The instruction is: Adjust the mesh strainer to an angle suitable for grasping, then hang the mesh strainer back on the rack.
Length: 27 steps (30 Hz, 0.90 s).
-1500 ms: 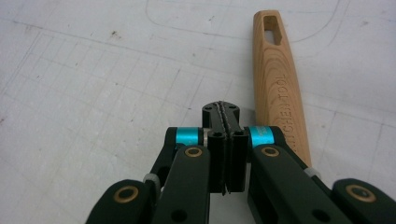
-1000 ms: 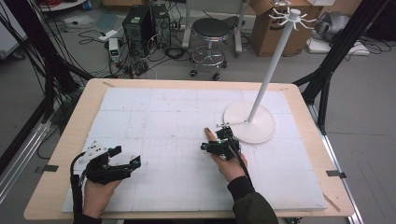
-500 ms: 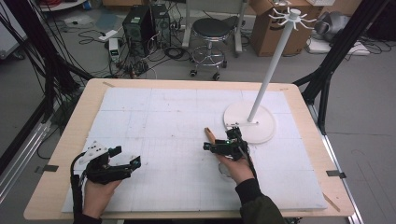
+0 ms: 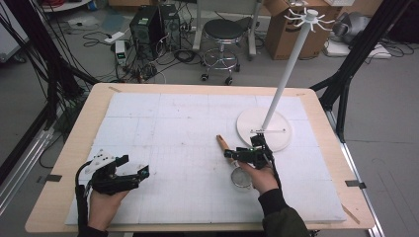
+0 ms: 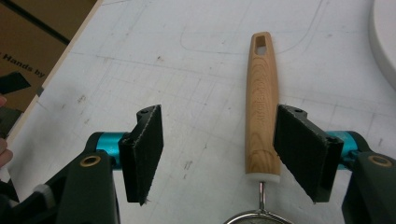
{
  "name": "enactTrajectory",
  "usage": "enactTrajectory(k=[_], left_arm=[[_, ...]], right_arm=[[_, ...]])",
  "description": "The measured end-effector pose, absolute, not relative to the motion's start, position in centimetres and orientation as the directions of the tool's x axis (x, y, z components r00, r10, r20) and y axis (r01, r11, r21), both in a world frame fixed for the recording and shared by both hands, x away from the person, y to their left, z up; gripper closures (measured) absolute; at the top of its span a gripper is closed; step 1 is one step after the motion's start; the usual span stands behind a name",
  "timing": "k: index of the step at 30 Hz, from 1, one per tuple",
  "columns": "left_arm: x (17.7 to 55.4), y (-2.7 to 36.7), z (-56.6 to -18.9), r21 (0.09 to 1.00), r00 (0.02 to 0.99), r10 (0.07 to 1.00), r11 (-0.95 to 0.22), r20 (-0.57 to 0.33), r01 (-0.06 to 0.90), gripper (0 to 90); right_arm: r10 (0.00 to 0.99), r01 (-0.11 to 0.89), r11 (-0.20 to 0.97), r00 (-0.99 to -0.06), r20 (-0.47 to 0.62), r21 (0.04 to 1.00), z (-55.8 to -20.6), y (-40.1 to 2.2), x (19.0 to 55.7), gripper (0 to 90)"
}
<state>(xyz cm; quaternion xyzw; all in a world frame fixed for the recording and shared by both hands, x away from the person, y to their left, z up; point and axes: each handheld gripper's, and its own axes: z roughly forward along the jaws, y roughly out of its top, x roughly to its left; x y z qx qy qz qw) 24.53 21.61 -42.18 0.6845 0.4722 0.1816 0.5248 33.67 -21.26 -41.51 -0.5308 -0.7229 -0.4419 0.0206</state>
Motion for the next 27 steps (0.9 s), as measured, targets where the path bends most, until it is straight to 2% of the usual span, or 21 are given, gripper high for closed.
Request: enactTrajectory(k=[12,27], left_arm=[[24.5,21.6,-42.2,0.89,0.49,0.836,-0.005,-0.246,0.456,8.9],[24.5,21.5,-42.3,0.889,0.49,0.837,-0.006,-0.246,0.457,8.9]], right_arm=[[0.778,0.823,0.056,-0.39,0.492,0.565,-42.7,-21.2,34.1,43.4],[0.779,0.832,0.066,-0.387,0.493,0.55,-43.3,-21.1,34.3,45.1]])
